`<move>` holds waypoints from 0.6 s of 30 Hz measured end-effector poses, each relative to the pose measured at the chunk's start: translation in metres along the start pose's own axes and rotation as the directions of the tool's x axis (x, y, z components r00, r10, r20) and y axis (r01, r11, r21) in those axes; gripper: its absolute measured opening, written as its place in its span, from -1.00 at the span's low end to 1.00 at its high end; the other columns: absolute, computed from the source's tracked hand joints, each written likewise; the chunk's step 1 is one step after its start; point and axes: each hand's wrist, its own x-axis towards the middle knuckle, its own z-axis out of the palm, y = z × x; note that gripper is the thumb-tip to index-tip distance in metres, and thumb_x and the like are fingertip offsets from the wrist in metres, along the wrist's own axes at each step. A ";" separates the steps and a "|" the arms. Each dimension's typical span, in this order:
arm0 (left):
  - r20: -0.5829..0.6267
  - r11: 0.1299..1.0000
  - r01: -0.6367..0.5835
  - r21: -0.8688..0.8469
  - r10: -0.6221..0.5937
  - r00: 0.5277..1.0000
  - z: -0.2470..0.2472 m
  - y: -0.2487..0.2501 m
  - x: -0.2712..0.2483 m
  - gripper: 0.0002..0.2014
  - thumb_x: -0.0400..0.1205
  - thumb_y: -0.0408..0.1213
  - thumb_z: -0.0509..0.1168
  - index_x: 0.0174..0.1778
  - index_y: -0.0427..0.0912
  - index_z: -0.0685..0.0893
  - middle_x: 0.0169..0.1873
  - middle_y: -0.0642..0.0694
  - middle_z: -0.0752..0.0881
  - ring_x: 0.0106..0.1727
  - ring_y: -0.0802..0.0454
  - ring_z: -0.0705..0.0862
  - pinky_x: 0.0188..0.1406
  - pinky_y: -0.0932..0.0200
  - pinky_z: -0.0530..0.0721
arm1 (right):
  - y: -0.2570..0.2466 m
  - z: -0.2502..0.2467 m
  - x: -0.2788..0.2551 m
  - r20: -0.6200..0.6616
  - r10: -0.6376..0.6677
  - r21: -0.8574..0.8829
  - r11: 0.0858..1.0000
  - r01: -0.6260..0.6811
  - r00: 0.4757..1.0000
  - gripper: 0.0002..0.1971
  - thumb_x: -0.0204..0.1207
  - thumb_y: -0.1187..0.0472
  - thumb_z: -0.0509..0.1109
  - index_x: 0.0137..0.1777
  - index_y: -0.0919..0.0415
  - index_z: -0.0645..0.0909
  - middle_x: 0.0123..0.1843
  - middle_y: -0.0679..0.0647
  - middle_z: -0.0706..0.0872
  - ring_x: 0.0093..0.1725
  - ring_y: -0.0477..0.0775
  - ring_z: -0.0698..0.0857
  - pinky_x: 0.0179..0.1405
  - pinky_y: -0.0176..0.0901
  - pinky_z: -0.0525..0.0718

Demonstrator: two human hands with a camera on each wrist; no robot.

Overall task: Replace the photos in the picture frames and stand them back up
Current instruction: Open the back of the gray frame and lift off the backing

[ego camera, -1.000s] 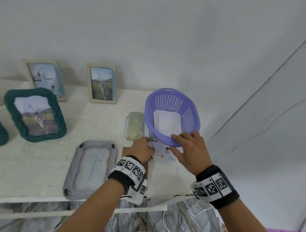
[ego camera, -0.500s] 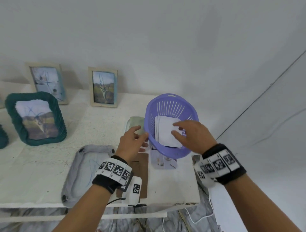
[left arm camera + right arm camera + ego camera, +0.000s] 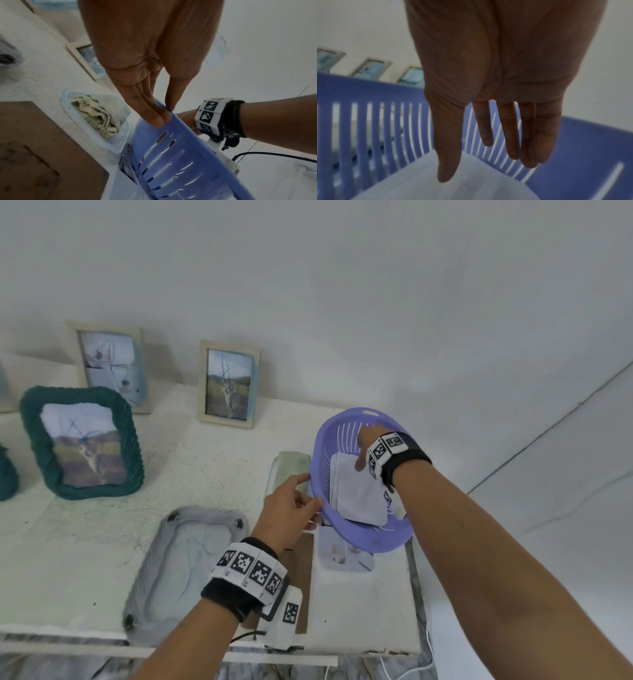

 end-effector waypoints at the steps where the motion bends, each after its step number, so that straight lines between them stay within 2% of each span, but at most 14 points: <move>1: 0.002 1.000 -0.004 0.001 0.003 1.000 0.000 -0.001 0.000 -0.52 0.63 -0.30 0.41 0.47 -0.06 0.50 -0.20 -0.18 0.80 -0.25 0.04 0.81 -0.16 0.10 0.82 | -0.002 0.005 0.003 0.031 0.003 -0.026 1.000 -0.003 1.000 -0.55 0.29 0.09 0.68 0.11 0.22 0.63 0.02 -0.08 0.61 0.09 0.16 0.64 0.07 -0.02 0.67; 2: 0.004 1.000 -0.007 0.002 0.007 1.000 -0.001 -0.001 0.001 -0.53 0.63 -0.30 0.41 0.47 -0.06 0.50 -0.20 -0.18 0.80 -0.25 0.05 0.81 -0.17 0.11 0.82 | -0.004 0.009 0.005 0.051 0.006 -0.053 0.999 -0.003 0.999 -0.60 0.29 0.07 0.68 0.02 0.20 0.62 -0.10 -0.03 0.61 -0.03 0.17 0.62 0.01 -0.02 0.70; 4: 0.007 1.000 -0.012 0.004 0.012 1.000 -0.002 -0.001 0.000 -0.53 0.63 -0.30 0.41 0.47 -0.05 0.51 -0.21 -0.16 0.80 -0.25 0.06 0.81 -0.19 0.16 0.81 | -0.007 0.015 0.009 0.061 0.017 -0.067 0.998 -0.013 0.998 -0.59 0.25 0.03 0.69 -0.08 0.20 0.59 -0.21 0.05 0.66 -0.20 0.17 0.61 -0.10 -0.01 0.74; 7: 0.015 1.000 -0.018 0.001 0.018 1.000 -0.002 -0.001 -0.001 -0.52 0.63 -0.29 0.41 0.47 -0.04 0.50 -0.20 -0.15 0.80 -0.24 0.06 0.80 -0.21 0.18 0.80 | -0.007 0.022 0.014 0.041 0.030 -0.036 0.999 -0.029 0.999 -0.51 0.22 0.01 0.69 -0.08 0.18 0.47 -0.32 0.05 0.55 -0.21 0.20 0.64 -0.23 -0.04 0.69; 9: 0.020 1.000 -0.022 0.002 0.022 1.000 -0.003 -0.001 -0.001 -0.52 0.63 -0.29 0.41 0.48 -0.04 0.50 -0.21 -0.14 0.80 -0.25 0.08 0.80 -0.22 0.19 0.79 | -0.006 0.024 0.014 0.016 0.044 -0.044 0.998 -0.044 0.999 -0.47 0.21 0.00 0.69 0.04 0.20 0.52 -0.20 0.08 0.62 -0.11 0.23 0.70 -0.14 0.04 0.75; 11: 0.024 1.000 -0.026 0.002 0.026 0.999 -0.003 0.000 0.000 -0.52 0.64 -0.29 0.40 0.48 -0.05 0.49 -0.21 -0.14 0.80 -0.26 0.09 0.80 -0.25 0.23 0.78 | -0.003 0.026 0.016 -0.022 0.066 -0.030 0.997 -0.066 0.998 -0.36 0.26 -0.03 0.65 0.27 0.19 0.50 0.06 0.18 0.71 0.06 0.30 0.71 0.03 0.15 0.74; 13: 0.032 0.999 -0.032 0.009 0.031 0.999 -0.004 0.001 0.000 -0.52 0.64 -0.28 0.40 0.49 -0.06 0.49 -0.20 -0.16 0.80 -0.26 0.11 0.80 -0.26 0.25 0.77 | -0.001 0.024 0.018 -0.014 0.117 0.005 0.993 -0.117 0.993 -0.19 0.38 -0.03 0.58 0.55 0.18 0.29 0.36 0.28 0.60 0.35 0.40 0.56 0.27 0.26 0.57; 14: 0.035 0.999 -0.034 0.013 0.033 0.999 -0.004 0.001 0.000 -0.52 0.64 -0.28 0.40 0.49 -0.06 0.49 -0.20 -0.16 0.80 -0.26 0.11 0.80 -0.26 0.25 0.77 | -0.002 0.022 0.019 -0.018 0.146 0.017 0.989 -0.145 0.989 -0.19 0.47 -0.01 0.50 0.62 0.17 0.19 0.46 0.30 0.52 0.46 0.44 0.45 0.36 0.33 0.45; 16: 0.039 0.999 -0.037 0.021 0.036 0.999 -0.005 0.001 0.000 -0.51 0.64 -0.27 0.40 0.50 -0.06 0.48 -0.20 -0.15 0.80 -0.26 0.12 0.80 -0.24 0.24 0.78 | -0.003 0.017 0.019 -0.051 0.168 0.033 0.986 -0.166 0.984 -0.33 0.60 0.08 0.36 0.64 0.14 0.17 0.52 0.28 0.46 0.51 0.43 0.38 0.44 0.37 0.35; 18: 0.040 0.998 -0.046 0.043 0.044 0.998 -0.006 0.000 0.001 -0.50 0.63 -0.24 0.41 0.50 -0.06 0.48 -0.21 -0.12 0.80 -0.24 0.10 0.80 -0.18 0.16 0.81 | -0.002 0.010 0.013 -0.090 0.131 0.069 0.990 -0.125 0.987 -0.50 0.62 0.12 0.29 0.54 0.16 0.34 0.38 0.25 0.57 0.36 0.37 0.53 0.38 0.32 0.44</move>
